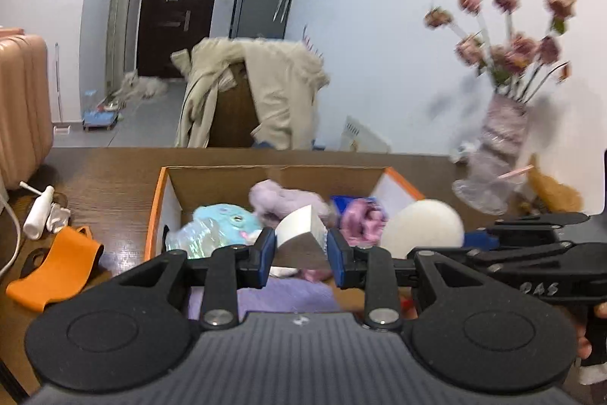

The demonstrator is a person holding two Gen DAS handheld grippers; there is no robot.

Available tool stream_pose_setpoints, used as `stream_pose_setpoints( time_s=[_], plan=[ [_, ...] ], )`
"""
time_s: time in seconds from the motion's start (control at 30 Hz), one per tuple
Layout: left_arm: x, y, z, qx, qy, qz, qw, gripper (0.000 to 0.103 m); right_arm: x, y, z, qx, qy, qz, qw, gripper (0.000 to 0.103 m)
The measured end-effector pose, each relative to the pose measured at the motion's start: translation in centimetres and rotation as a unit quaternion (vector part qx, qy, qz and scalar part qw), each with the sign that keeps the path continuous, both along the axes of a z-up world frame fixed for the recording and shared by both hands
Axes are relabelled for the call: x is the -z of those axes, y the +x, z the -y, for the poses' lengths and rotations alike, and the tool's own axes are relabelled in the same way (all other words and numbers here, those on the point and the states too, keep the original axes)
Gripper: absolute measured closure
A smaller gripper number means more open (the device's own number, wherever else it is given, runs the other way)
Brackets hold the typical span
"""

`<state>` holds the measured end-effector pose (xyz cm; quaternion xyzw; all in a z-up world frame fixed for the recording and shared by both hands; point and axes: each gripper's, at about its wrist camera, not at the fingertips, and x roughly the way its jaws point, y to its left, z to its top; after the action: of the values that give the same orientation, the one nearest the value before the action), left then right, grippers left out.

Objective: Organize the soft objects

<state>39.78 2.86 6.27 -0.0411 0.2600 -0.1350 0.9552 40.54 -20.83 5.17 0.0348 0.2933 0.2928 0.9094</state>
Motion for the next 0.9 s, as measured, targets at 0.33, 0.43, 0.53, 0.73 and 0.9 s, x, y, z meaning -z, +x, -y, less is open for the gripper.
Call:
stream_pose_setpoints(
  time_s=[0.33,0.43,0.53,0.73,0.9],
  plan=[
    [4.6,6.4,-0.6,-0.007,0.019,-0.047,0.9987,0.044,4.2,5.6,-2.5,-0.04,-0.034,-0.089,0.995,0.045],
    [4.0,6.2,-1.3,-0.013,0.011,-0.04,0.999,0.044,2.4,5.3,-1.3,-0.032,-0.023,-0.066,0.997,0.043],
    [2.5,5.3,-1.7,-0.019,0.006,-0.02,0.9996,0.044,0.5,5.1,-0.1,-0.015,-0.01,-0.039,0.999,0.043],
    [-1.3,2.1,-2.0,-0.028,0.003,0.019,0.9994,0.044,-2.9,3.3,2.4,0.02,-0.004,-0.004,1.0,0.047],
    [-4.1,-2.7,-1.5,-0.024,0.011,0.051,0.9984,0.042,-5.5,-0.9,3.5,0.023,-0.008,0.025,0.999,0.047]
  ],
)
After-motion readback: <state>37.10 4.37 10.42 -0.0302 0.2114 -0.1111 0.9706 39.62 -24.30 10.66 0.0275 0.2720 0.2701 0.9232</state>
